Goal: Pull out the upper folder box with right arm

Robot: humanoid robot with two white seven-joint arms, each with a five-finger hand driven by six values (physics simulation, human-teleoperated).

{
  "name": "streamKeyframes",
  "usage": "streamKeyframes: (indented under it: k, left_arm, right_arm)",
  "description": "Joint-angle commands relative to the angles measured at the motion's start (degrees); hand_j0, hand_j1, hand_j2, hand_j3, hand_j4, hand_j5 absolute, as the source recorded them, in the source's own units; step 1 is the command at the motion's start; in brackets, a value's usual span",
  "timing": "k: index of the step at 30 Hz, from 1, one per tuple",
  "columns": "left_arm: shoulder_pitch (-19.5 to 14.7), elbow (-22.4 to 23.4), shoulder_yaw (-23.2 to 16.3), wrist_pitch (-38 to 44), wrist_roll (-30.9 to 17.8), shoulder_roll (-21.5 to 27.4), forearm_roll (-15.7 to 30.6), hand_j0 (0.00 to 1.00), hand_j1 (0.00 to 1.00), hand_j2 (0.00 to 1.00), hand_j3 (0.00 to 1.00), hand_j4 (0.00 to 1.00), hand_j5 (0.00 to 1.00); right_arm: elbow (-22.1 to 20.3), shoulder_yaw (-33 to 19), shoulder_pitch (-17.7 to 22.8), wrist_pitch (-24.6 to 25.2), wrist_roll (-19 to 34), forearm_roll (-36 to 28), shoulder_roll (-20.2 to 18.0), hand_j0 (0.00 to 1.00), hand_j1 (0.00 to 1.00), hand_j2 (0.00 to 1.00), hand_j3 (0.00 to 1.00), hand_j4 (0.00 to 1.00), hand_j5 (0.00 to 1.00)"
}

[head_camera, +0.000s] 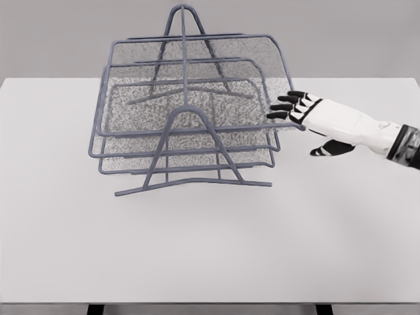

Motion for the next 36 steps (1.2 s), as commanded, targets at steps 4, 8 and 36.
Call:
streamKeyframes:
  k: [4, 8, 36]
  left_arm:
    - [0.0, 0.1, 0.0, 0.0, 0.0, 0.0, 0.0, 1.00, 1.00, 1.00, 1.00, 1.00, 1.00]
    - [0.0, 0.0, 0.0, 0.0, 0.0, 0.0, 0.0, 1.00, 1.00, 1.00, 1.00, 1.00, 1.00]
    - [0.0, 0.1, 0.0, 0.0, 0.0, 0.0, 0.0, 1.00, 1.00, 1.00, 1.00, 1.00, 1.00]
  right_arm:
    - [0.8, -2.1, 0.5, -1.1, 0.2, 8.1, -2.2, 1.00, 1.00, 1.00, 1.00, 1.00, 1.00]
    - [0.8, -6.5, 4.4, -1.1, 0.2, 8.1, -2.6, 1.00, 1.00, 1.00, 1.00, 1.00, 1.00]
    - [0.5, -23.2, 16.1, -1.1, 0.2, -3.7, -14.6, 1.00, 1.00, 1.00, 1.00, 1.00, 1.00]
